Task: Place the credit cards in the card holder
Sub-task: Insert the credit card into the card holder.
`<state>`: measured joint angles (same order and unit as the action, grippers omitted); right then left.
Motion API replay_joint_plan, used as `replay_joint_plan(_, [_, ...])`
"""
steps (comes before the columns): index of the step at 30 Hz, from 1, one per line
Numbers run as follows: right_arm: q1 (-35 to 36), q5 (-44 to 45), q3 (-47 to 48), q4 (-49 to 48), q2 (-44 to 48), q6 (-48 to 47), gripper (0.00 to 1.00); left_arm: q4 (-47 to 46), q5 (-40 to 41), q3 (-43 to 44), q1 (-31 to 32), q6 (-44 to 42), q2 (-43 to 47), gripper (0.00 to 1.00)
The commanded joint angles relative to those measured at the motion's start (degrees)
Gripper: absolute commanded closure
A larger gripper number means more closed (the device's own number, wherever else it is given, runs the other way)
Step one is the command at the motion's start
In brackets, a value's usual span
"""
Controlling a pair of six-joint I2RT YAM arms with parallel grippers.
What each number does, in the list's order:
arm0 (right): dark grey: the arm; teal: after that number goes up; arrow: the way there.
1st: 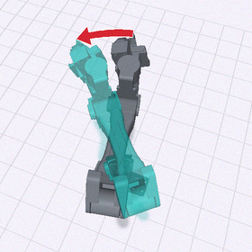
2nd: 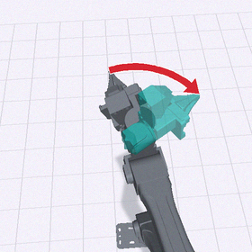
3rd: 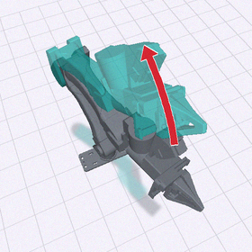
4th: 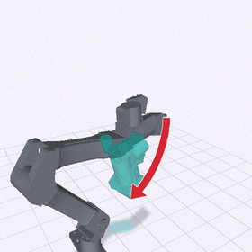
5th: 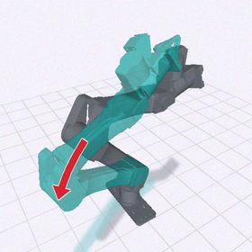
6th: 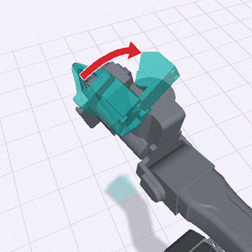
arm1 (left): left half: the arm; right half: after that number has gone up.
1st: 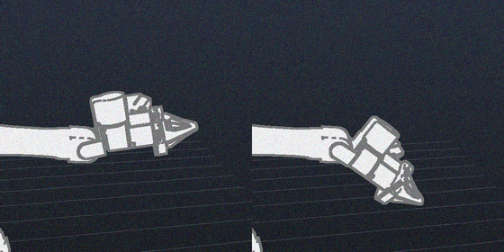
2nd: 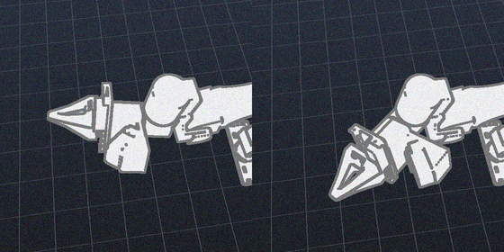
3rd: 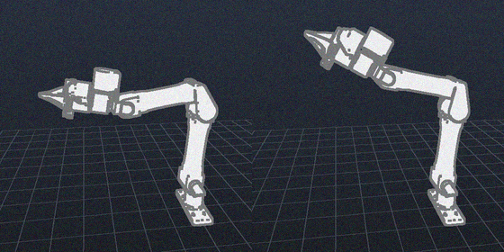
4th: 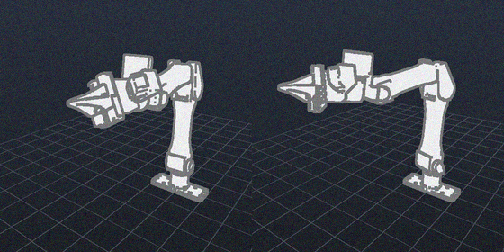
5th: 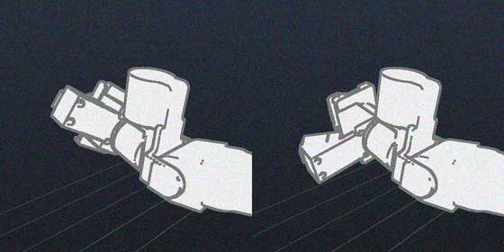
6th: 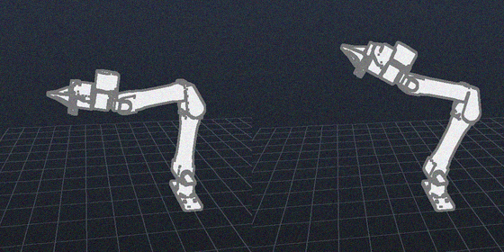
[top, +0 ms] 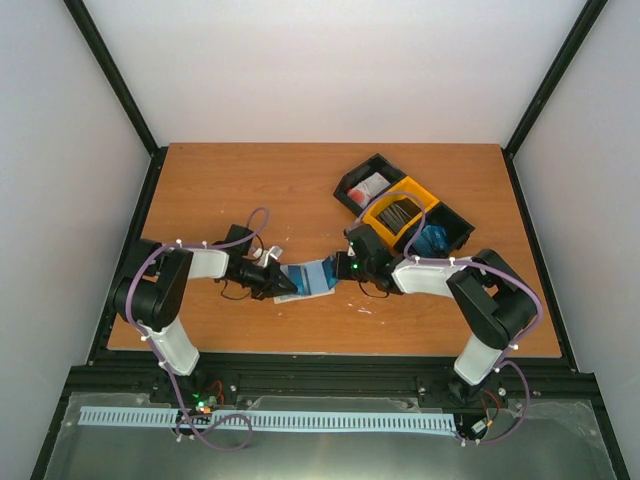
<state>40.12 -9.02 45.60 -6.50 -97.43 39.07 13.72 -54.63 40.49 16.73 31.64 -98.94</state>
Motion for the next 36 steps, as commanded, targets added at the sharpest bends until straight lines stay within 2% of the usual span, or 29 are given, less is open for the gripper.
replay_joint_plan(1, [-0.15,3.04,-1.15,0.34,2.56,-0.58,0.97,-4.03,1.61,-0.12,-0.02,2.97,-0.82,0.99])
replay_joint_plan(8, [-0.21,6.83,1.05,4.45,4.71,-4.28,0.97,-0.96,4.19,0.87,-0.03,-0.24,-0.73,0.99])
replay_joint_plan(18, [-0.17,1.41,2.67,8.28,2.14,-7.25,0.97,0.7,3.0,2.45,-0.03,-0.64,-1.84,0.99])
replay_joint_plan(36, [-0.13,-0.16,-0.44,5.75,-2.27,-3.68,0.97,-9.31,0.18,0.27,0.06,4.28,-3.22,0.99])
